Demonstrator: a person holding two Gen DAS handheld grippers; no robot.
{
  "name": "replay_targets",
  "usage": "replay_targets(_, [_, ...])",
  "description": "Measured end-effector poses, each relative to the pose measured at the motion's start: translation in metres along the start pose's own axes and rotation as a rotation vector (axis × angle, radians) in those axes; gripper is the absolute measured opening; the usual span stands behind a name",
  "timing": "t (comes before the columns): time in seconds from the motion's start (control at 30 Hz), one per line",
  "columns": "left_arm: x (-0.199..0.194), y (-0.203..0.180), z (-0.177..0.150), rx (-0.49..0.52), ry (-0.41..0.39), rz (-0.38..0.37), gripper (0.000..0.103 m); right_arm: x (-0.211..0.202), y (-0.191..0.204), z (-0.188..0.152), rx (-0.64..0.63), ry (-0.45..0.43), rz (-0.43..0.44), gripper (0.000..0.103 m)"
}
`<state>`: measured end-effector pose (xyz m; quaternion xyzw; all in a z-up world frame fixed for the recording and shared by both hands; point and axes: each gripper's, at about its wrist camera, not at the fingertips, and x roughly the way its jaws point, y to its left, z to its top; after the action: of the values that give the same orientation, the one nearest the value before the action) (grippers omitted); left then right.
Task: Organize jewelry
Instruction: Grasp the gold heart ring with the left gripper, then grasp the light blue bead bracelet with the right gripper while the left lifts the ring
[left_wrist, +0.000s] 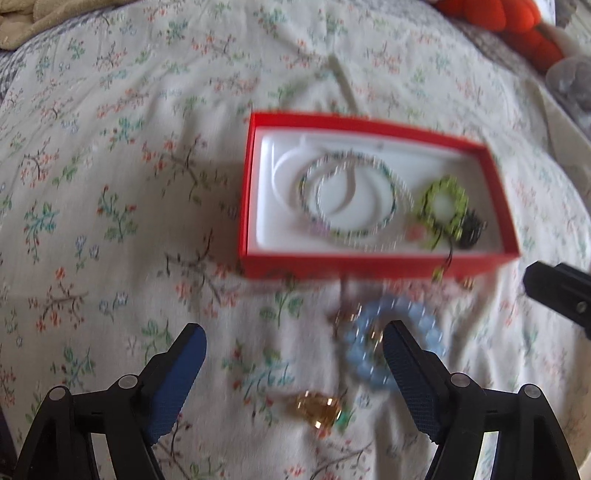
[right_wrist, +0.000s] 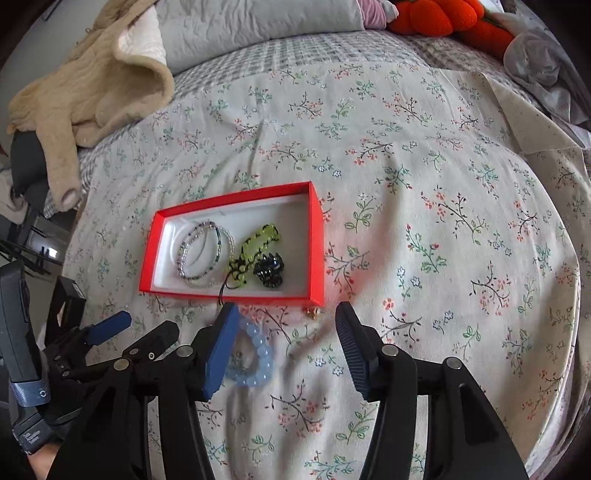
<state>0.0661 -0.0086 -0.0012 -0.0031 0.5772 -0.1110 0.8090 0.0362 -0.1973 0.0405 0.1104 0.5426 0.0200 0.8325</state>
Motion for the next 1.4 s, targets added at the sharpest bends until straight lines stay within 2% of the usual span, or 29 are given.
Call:
replay_targets(0.13, [0.005,-0.005,-0.013,0.029,0.043,0.016,0.082,0.000,-0.001,-0.013,-0.021,0.031,-0.020,0.062])
replay_targets(0.33, [0.016,-0.012,-0.031,0.056,0.094,0.016,0.082,0.009,-0.014,-0.027,0.041,0.094,-0.023,0.063])
replay_targets(0.4, [0.020,-0.014,-0.034,0.064,0.103,0.002,0.076,0.013,-0.017,-0.032,0.064,0.119,-0.018,0.063])
replay_targets(0.47, [0.022,-0.016,-0.038,0.076,0.104,-0.016,0.063,0.017,-0.017,-0.036,0.069,0.139,-0.017,0.063])
replay_targets(0.73, [0.030,-0.017,-0.041,0.091,0.097,-0.038,0.031,0.023,-0.016,-0.041,0.053,0.162,-0.035,0.063])
replay_targets(0.9, [0.028,-0.007,-0.030,0.077,0.082,-0.047,0.030,0.028,-0.018,-0.040,0.061,0.172,-0.044,0.063])
replay_targets(1.07, [0.013,0.005,-0.019,0.018,0.033,-0.060,0.030,0.034,-0.015,-0.034,0.069,0.171,-0.025,0.063])
replay_targets(1.17, [0.004,0.016,-0.015,-0.012,-0.001,-0.052,0.030,0.043,-0.012,-0.033,0.089,0.179,-0.001,0.063])
replay_targets(1.27, [0.001,0.024,-0.013,-0.035,-0.014,-0.053,0.030,0.054,-0.009,-0.032,0.128,0.194,0.077,0.063])
replay_targets(1.3, [0.003,0.022,-0.012,-0.039,-0.014,-0.054,0.030,0.058,-0.008,-0.032,0.144,0.197,0.108,0.061])
replay_targets(1.4, [0.002,0.023,-0.014,-0.042,-0.012,-0.050,0.030,0.069,-0.001,-0.031,0.152,0.207,0.147,0.043])
